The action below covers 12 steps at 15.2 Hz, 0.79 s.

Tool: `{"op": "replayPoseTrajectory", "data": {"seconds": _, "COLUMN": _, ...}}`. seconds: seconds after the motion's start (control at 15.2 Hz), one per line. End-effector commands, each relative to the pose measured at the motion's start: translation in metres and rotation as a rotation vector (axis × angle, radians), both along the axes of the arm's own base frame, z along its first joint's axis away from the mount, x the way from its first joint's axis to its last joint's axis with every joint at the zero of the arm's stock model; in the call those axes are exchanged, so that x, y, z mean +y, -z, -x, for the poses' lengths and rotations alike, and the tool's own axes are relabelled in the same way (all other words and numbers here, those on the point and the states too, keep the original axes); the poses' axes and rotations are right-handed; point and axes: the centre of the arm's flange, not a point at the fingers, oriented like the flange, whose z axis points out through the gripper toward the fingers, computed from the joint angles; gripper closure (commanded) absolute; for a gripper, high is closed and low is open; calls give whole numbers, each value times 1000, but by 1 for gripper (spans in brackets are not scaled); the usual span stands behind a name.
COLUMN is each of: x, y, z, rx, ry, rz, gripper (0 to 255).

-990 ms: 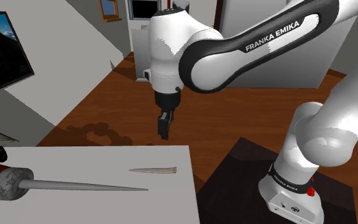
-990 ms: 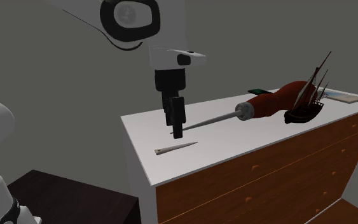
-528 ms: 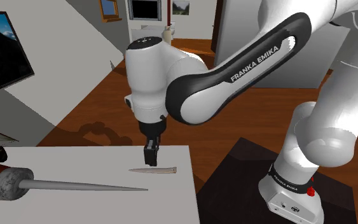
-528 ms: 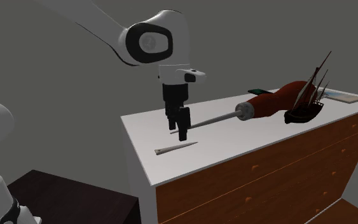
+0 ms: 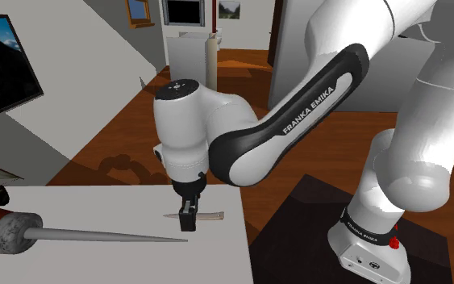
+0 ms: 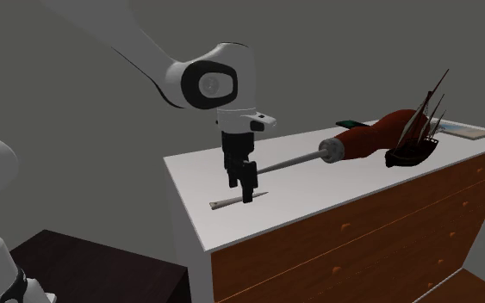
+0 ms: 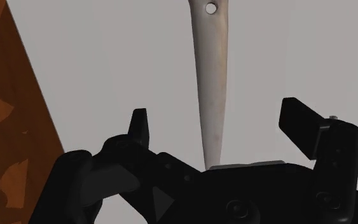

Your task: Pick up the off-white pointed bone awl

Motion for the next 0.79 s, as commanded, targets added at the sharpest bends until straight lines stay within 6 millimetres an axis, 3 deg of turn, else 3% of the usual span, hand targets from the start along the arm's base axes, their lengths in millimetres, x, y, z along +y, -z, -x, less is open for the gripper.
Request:
{"op": "replayPoseTrajectory", "data": {"seconds": 0.0, "x": 1, "y": 8, "z": 0, "rx": 0, "ry": 0, "rz": 0, "gripper": 0}}
{"op": "replayPoseTrajectory", "data": {"seconds": 0.07, "x": 1, "y": 8, "z": 0, "rx": 0, "ry": 0, "rz": 0, "gripper": 0}}
{"op": "replayPoseTrajectory", "data": {"seconds": 0.13, "x": 1, "y": 8, "z": 0, "rx": 0, "ry": 0, "rz": 0, "gripper": 255}}
{"op": "replayPoseTrajectory", "data": {"seconds": 0.73, "x": 1, "y": 8, "z": 0, "rx": 0, "ry": 0, "rz": 0, "gripper": 255}}
